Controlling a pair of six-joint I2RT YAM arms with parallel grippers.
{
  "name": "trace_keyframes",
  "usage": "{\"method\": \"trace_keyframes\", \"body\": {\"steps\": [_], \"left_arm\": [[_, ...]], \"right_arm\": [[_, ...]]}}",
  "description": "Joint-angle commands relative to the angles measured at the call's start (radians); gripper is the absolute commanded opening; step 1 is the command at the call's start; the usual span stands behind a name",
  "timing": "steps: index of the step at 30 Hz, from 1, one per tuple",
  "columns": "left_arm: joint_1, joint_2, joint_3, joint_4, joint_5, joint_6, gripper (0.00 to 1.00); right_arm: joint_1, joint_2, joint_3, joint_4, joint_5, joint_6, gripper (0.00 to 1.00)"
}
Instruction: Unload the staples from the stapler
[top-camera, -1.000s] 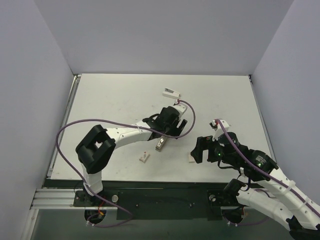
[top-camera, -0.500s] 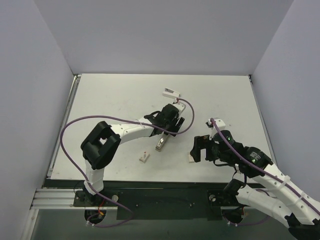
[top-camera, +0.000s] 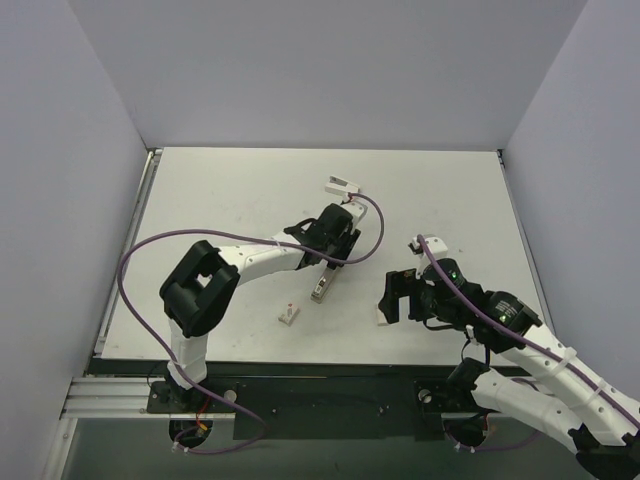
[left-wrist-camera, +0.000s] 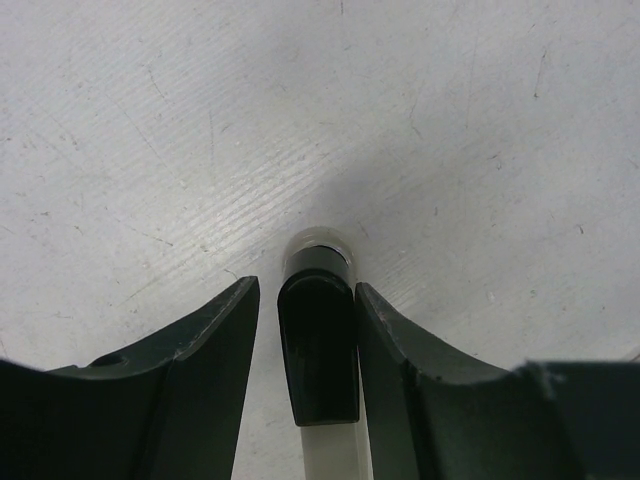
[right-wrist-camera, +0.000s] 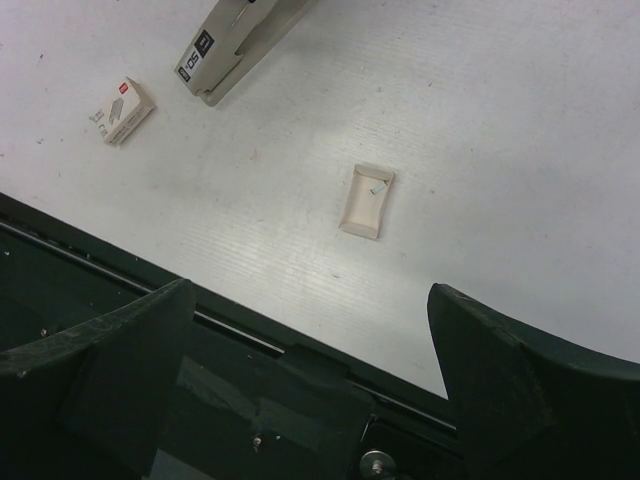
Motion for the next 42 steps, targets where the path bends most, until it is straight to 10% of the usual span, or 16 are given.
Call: {"method": "trace_keyframes", "body": {"steps": [1, 13, 19, 42], "left_arm": [[0.013, -0.001, 0.002, 0.022, 0.020, 0.008, 0.53], [0.022, 0.009, -0.009, 0.023, 0.046, 0.003, 0.42], [0.025, -0.011, -0.010, 0.016, 0.066, -0.009, 0.00], [0.025, -0.519, -0.417, 0.379, 0.556, -0.081, 0.00]], "right_arm": [[0.007, 0.017, 0.007, 0.015, 0.006, -0.008, 0.95], [0.009, 0.023, 0.001, 0.025, -0.001, -0.003, 0.95], [0.007, 0.013, 0.001, 0.026, -0.009, -0.002, 0.95], [0.010, -0.029, 0.124, -0.038, -0.107, -0.160, 0.92]]}}
